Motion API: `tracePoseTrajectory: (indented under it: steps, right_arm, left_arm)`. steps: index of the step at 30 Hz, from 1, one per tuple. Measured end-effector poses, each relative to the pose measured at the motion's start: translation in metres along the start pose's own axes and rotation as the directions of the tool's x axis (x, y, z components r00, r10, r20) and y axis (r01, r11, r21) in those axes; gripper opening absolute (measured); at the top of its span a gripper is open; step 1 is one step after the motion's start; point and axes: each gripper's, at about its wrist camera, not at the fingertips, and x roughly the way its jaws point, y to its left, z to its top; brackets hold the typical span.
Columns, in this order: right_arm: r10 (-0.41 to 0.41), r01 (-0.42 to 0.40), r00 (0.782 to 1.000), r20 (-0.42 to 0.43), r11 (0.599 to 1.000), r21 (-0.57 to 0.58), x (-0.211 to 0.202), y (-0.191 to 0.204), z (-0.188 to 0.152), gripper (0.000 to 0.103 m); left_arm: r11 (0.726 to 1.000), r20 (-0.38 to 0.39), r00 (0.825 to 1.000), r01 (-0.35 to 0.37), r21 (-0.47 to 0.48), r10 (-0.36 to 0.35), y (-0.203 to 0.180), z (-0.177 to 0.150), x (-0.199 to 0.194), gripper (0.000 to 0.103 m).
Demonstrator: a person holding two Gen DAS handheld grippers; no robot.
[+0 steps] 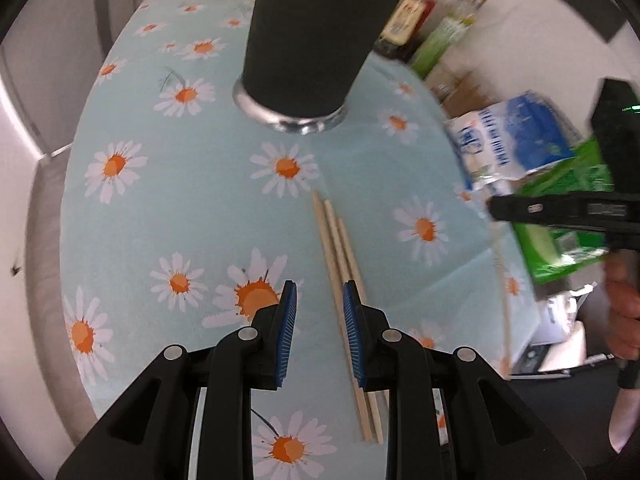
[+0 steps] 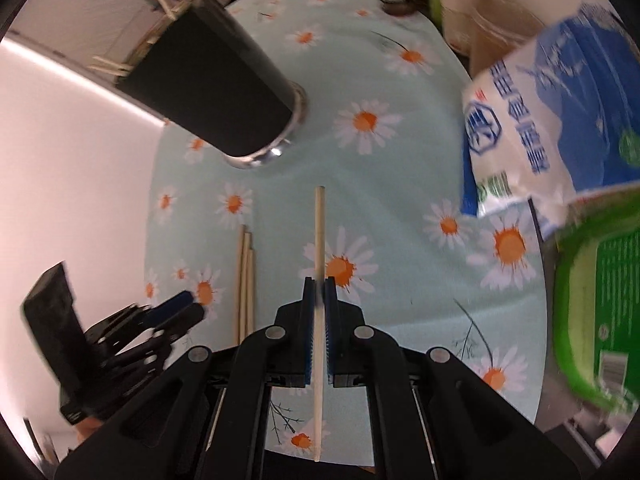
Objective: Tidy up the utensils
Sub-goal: 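Grasp a wooden chopstick with the right gripper while the left gripper grasps another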
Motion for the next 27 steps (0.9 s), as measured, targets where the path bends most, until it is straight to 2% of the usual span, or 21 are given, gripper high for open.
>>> tracePoseTrajectory:
  steps: [5, 11, 18, 25, 27]
  right_arm:
    - [0.106, -0.105, 0.994, 0.0, 0.993, -0.047, -0.013, -0.013, 0.003, 0.006]
    - [0.164, -0.165, 0.986, -0.016, 0.98, -0.108, -0.019, -0.022, 0.003, 0.005]
    - [0.187, -0.189, 0.982, -0.024, 0.97, -0.155, -0.027, -0.028, 0.002, 0.006]
    - [0.22, -0.226, 0.974, -0.052, 0.957, -0.181, -0.025, -0.028, 0.002, 0.006]
    - [0.233, -0.24, 0.971, -0.064, 0.953, -0.185, -0.022, -0.027, 0.004, 0.006]
  left_arm:
    - [0.997, -0.059, 0.995, -0.076, -0.028, 0.075, -0.01, 0.004, 0.018, 0.023]
    - [0.988, -0.095, 0.984, -0.152, -0.037, 0.148, -0.022, 0.002, 0.031, 0.023]
    - [0.977, -0.102, 0.973, -0.211, -0.039, 0.206, -0.026, 0.002, 0.033, 0.022]
    - [0.962, -0.173, 0.947, -0.274, 0.003, 0.271, -0.036, 0.015, 0.045, 0.022]
    - [0.956, -0.186, 0.939, -0.294, 0.009, 0.291, -0.039, 0.017, 0.047, 0.018]
